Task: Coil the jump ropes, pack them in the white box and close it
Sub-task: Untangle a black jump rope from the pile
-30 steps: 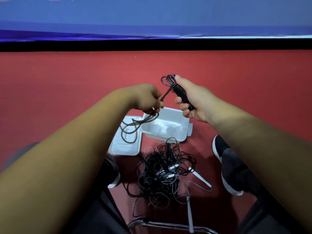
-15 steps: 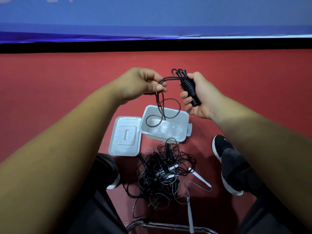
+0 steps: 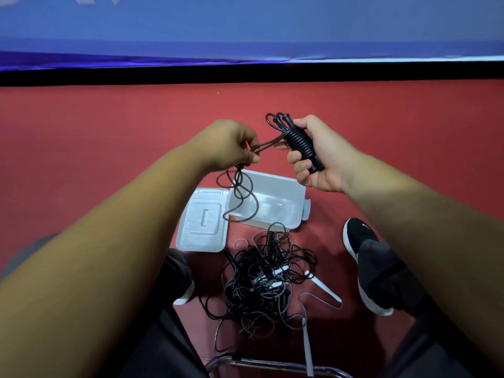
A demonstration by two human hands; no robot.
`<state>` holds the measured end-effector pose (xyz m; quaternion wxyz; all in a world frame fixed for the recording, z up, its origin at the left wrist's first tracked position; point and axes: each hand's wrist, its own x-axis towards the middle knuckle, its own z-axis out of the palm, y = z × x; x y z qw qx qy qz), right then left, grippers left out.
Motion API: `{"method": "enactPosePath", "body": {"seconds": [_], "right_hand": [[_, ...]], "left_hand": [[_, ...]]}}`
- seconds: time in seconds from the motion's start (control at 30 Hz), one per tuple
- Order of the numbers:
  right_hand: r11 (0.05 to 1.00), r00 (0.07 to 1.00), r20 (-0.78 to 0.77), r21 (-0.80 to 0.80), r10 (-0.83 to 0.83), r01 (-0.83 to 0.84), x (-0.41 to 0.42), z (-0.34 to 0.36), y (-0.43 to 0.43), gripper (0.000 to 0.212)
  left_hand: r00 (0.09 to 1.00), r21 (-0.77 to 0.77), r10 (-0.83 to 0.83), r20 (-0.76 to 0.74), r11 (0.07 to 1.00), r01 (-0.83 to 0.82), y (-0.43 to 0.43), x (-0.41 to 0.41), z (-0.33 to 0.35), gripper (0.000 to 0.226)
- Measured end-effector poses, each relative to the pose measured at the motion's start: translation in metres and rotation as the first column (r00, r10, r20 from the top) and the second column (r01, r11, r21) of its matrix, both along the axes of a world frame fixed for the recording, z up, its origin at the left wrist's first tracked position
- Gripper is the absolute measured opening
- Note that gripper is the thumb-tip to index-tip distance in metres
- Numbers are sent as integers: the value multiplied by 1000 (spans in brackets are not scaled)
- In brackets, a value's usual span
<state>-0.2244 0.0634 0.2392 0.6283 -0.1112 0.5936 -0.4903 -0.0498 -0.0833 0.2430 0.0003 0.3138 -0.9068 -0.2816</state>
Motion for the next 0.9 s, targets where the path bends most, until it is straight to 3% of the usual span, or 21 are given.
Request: {"method": "enactPosePath", "body": {"seconds": [0.2, 0.4, 0.5, 0.67, 0.77, 0.9], "right_hand": [[990, 989, 30, -27, 142, -141, 4, 4, 2, 47], [965, 966, 30, -61, 256, -254, 13, 6, 4, 52], [951, 948, 85, -79, 306, -299, 13, 7, 6, 47], [886, 882, 92, -101, 462, -453, 13, 9, 11, 53], [813, 812, 61, -95, 581, -574, 15, 9, 13, 51], [782, 782, 9, -14, 623, -623, 14, 7, 13, 48]], "left_hand": [[1000, -141, 15, -6, 990, -16, 2, -3, -2, 6], [999, -99, 55, 0, 994, -54, 8, -5, -4, 7], [989, 84, 128, -76, 989, -121, 6, -3, -6, 15], [935, 491, 279, -220, 860, -141, 6, 0, 5, 16], [928, 553, 278, -246, 827, -101, 5, 3, 8, 22], [924, 539, 234, -303, 842, -36, 2, 3, 10, 24]]}}
